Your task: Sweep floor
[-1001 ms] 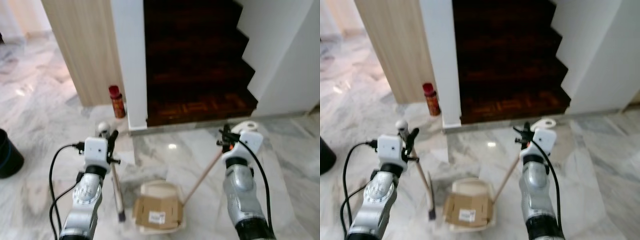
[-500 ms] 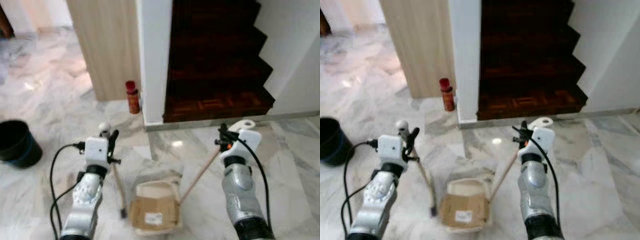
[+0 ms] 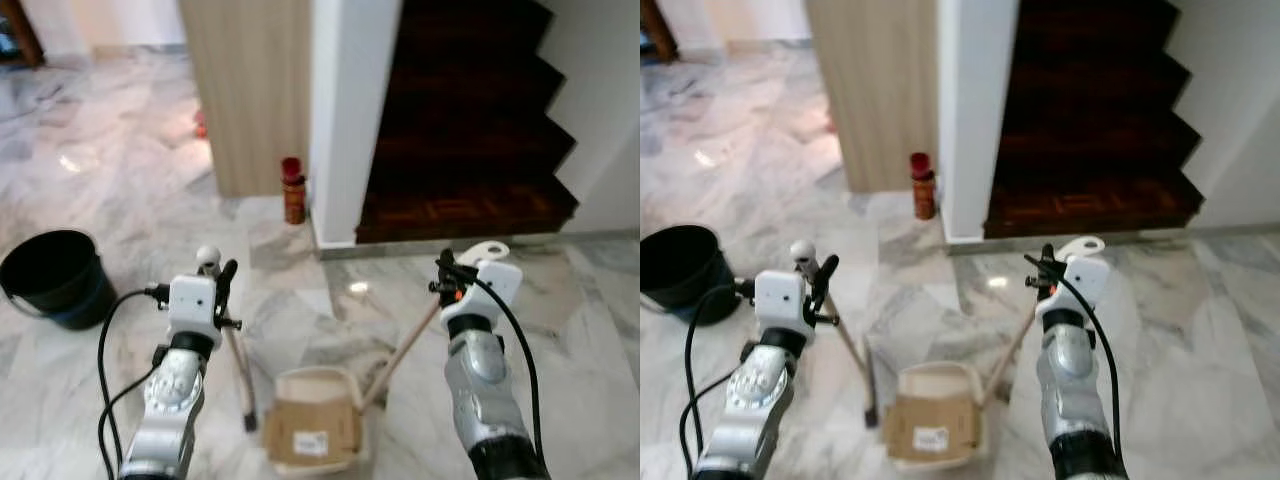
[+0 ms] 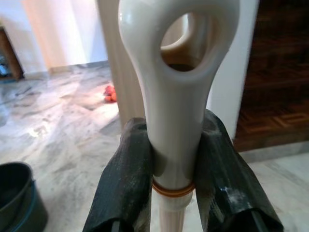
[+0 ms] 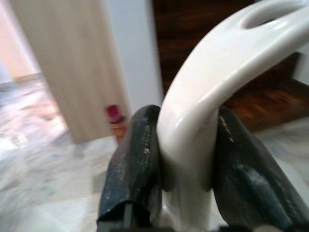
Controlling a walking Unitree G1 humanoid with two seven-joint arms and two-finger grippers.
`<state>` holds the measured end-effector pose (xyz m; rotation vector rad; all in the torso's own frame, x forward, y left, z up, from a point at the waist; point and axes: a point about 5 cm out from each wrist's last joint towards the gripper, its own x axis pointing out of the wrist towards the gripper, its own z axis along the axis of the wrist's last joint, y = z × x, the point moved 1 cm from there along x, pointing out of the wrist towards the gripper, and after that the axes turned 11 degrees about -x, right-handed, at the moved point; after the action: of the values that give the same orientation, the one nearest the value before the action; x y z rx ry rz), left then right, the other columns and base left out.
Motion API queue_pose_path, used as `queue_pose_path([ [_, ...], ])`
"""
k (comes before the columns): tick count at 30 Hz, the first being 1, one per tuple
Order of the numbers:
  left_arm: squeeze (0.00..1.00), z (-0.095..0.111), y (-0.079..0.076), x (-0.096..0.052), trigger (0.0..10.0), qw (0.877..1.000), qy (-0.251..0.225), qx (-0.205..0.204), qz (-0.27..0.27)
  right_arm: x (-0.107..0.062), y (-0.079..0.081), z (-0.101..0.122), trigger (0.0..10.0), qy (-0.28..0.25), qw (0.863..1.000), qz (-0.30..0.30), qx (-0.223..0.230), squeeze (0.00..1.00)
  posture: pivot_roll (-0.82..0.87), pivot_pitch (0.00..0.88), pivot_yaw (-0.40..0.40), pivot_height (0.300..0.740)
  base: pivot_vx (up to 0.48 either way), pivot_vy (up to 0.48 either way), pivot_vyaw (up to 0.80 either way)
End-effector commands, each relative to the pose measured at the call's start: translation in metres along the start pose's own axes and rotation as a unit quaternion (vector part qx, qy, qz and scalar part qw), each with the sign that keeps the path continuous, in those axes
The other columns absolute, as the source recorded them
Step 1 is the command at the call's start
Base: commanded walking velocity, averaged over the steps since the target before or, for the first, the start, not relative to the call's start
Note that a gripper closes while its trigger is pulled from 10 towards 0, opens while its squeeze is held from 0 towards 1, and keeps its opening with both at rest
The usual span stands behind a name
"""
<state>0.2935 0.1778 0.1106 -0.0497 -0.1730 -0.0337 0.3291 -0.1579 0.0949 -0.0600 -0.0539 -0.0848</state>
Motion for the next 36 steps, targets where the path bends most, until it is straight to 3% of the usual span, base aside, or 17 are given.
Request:
queue_pose_path([
  [1,0.0,0.0119,-0.0032,0.0032,10.0,1.0,-0.028,0.012,-0.007,0.0032,-0.0058,0.0099,10.0,-0.021,1.0,-0.012,0.015,0.0,0.14,0.015,-0.026,0.74,0.0,0.36,0.0],
  [36,0.0,0.0129,-0.0017,0.0018,10.0,1.0,-0.024,0.015,-0.007,0.0022,0.0001,0.0131,10.0,-0.031,0.998,0.0,0.046,0.0,0.14,0.034,-0.022,0.74,0.0,0.355,0.0],
])
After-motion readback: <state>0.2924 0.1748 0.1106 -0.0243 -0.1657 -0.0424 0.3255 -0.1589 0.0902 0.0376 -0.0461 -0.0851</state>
